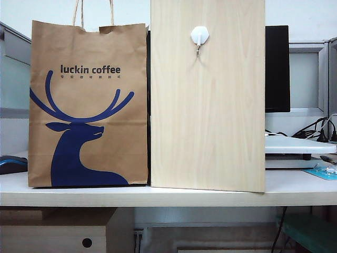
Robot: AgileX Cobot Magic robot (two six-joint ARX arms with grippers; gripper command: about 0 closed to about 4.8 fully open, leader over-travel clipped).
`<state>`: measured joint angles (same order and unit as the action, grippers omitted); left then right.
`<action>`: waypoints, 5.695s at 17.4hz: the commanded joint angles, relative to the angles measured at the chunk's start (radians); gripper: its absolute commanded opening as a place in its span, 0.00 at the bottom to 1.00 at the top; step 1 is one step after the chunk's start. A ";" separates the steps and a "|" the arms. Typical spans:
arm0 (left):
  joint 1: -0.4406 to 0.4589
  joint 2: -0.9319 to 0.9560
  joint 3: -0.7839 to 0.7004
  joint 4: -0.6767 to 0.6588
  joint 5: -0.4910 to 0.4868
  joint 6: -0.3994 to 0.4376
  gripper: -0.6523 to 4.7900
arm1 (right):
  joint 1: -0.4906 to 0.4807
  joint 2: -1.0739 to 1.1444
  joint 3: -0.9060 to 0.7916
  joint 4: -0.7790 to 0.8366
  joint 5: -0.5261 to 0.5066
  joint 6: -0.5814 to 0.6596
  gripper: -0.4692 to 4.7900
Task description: Pick up the paper bag and hang it on the hook.
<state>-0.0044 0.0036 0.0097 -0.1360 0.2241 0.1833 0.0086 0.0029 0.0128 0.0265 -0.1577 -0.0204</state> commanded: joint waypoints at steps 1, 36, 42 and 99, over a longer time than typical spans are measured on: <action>-0.001 0.000 0.000 0.004 -0.002 0.001 0.36 | 0.000 0.000 0.001 0.014 -0.001 -0.004 0.09; -0.002 0.267 0.268 0.285 0.115 -0.419 0.11 | 0.001 0.000 0.002 0.060 -0.108 0.130 0.09; -0.047 0.758 0.454 0.686 0.154 -0.431 0.11 | 0.000 0.000 0.002 0.053 -0.107 0.130 0.09; -0.308 0.909 0.798 0.298 0.159 -0.329 0.11 | 0.001 0.000 0.002 0.369 -0.622 0.485 0.10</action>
<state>-0.2974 0.9134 0.8074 0.1829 0.3161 -0.1097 0.0090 0.0029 0.0128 0.3672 -0.7841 0.4599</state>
